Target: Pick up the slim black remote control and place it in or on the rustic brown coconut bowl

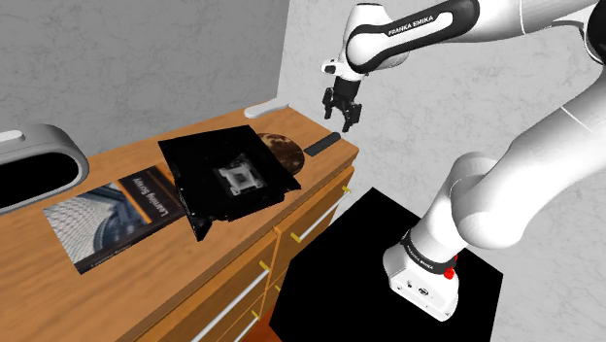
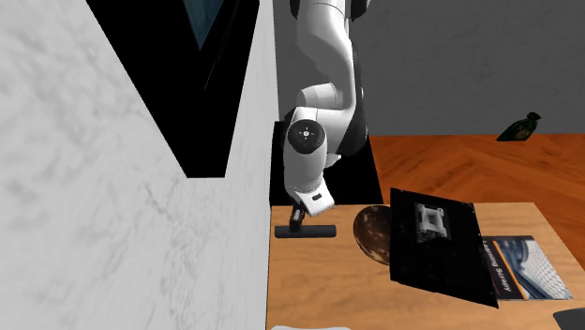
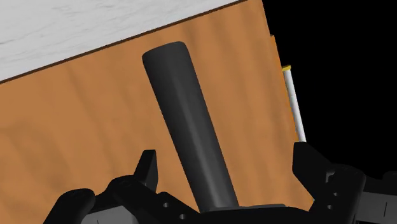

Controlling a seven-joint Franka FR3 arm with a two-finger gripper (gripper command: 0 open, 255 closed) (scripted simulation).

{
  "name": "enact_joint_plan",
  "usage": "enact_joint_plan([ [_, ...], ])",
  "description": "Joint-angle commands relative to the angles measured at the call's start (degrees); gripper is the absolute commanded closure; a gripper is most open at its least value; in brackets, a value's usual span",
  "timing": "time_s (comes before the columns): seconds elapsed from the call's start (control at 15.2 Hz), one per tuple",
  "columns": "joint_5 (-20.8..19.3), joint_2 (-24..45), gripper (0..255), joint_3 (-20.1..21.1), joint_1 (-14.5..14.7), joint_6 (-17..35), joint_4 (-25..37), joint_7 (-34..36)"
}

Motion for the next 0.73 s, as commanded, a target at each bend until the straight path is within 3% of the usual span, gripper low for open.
enact_joint_plan([
  [0.0,2.24,5.51,0,-2.14,1.85,2.68,1.68,-9.44],
  [0.07,3.58,8.13,0,-2.78,2.61,3.88,2.39,-13.76],
  [0.66,5.97,12.39,0,-3.14,2.54,10.32,-0.35,-15.96],
])
